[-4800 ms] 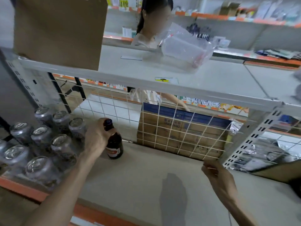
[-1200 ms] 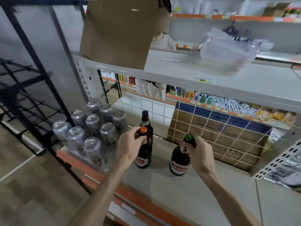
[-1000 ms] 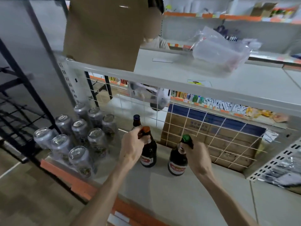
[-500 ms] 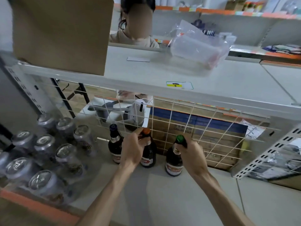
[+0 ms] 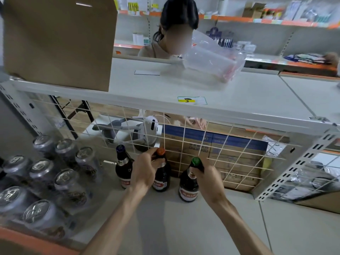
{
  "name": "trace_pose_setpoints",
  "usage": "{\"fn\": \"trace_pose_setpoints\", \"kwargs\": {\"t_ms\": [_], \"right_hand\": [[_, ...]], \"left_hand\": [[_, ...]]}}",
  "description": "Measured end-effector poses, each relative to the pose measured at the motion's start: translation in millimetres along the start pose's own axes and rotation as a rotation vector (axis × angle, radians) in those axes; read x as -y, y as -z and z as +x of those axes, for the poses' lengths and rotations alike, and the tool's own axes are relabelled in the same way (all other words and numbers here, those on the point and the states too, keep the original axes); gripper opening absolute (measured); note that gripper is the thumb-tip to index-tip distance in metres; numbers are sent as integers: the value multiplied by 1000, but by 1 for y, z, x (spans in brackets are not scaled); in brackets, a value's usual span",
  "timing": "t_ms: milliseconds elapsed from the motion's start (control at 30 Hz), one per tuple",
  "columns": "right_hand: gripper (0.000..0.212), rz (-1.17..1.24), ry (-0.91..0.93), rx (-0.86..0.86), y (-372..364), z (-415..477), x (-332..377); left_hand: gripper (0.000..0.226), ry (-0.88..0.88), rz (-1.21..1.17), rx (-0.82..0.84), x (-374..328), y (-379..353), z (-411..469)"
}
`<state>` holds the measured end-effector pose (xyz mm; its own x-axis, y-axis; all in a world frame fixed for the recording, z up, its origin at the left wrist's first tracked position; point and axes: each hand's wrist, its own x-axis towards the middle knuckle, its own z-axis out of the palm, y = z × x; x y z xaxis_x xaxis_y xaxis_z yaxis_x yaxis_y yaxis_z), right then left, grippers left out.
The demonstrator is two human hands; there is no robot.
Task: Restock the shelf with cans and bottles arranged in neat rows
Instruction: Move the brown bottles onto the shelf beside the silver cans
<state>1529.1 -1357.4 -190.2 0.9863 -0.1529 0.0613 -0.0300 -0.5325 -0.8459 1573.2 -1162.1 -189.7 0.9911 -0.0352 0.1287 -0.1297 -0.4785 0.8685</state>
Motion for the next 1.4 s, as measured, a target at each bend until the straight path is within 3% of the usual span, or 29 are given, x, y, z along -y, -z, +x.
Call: {"fn": "trace_pose_setpoints", "kwargs": {"t_ms": [267, 433, 600, 767, 967, 1200, 1400], "right_hand": [[14, -40, -34, -1, -4, 3, -2], [28, -73, -33, 17, 1, -2, 0], [36, -100, -51, -80, 22, -14, 0], [35, -76, -148, -175, 50, -25, -15], [31, -189, -151, -344, 112, -53, -42], [7, -230, -264, -605, 219, -110, -95], [23, -194, -431, -778, 300, -153, -145]], "left_hand": [[15, 46, 52, 13, -5, 2, -7], [20, 60, 86, -20, -6, 1, -9], [66, 77, 127, -8, -23, -1, -13], [37, -281, 177, -182, -73, -36, -30], [26, -351, 56, 75, -128, -121, -49], [28, -399, 25, 380, -182, -241, -81], [20, -433, 44, 513, -224, -330, -124]]}}
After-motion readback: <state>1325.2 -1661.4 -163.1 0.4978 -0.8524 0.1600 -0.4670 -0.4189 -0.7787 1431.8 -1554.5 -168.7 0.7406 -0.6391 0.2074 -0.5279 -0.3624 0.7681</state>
